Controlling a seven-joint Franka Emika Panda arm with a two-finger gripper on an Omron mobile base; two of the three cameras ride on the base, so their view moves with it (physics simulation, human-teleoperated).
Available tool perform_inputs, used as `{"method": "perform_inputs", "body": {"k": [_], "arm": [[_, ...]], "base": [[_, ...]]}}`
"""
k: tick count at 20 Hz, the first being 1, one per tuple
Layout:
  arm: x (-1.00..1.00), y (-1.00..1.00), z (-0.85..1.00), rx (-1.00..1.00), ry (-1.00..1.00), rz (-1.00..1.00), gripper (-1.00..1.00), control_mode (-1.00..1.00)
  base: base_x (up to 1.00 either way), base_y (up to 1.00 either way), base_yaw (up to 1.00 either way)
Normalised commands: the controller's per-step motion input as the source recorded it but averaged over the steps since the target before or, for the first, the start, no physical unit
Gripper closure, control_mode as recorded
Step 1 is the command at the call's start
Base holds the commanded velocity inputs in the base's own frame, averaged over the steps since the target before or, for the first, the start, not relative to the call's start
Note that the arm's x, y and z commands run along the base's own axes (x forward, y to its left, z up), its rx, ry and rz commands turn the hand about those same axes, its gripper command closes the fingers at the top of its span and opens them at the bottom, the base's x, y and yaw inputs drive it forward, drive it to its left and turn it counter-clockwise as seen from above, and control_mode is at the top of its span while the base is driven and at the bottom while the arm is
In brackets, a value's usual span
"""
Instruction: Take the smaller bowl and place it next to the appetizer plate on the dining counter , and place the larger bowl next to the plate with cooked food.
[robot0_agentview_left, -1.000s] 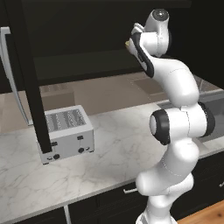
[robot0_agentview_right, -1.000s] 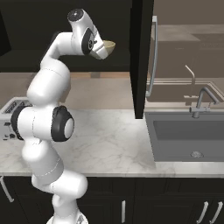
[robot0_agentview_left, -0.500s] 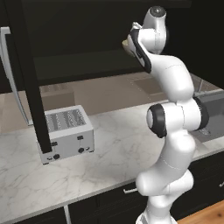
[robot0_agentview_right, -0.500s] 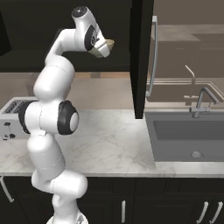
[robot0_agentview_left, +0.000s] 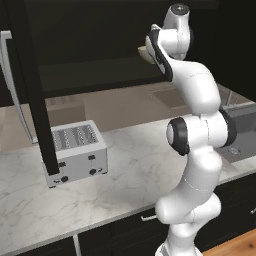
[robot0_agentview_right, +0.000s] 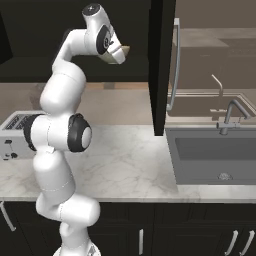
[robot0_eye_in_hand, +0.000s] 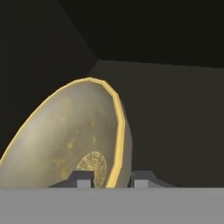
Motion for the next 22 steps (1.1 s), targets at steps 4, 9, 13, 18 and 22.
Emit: {"method": "perform_inputs", "body": {"k": [4, 9, 13, 18, 22], "arm": [[-0.89, 0.16, -0.26, 0.0, 0.0, 0.0, 1.0, -1.0], [-1.0, 0.26, -0.01, 0.0, -0.07, 0.07, 1.0, -1.0], [-1.0, 0.26, 0.0, 0.0, -0.26, 0.08, 1.0, -1.0], [-1.0, 0.04, 0.0, 0.02, -0.28, 0.05, 1.0, -1.0], [-1.0, -0.13, 0.0, 0.1, -0.11, 0.06, 1.0, -1.0]], "base": [[0.0, 0.0, 0.0], [0.0, 0.0, 0.0], [0.0, 0.0, 0.0], [0.0, 0.0, 0.0], [0.0, 0.0, 0.0]]}}
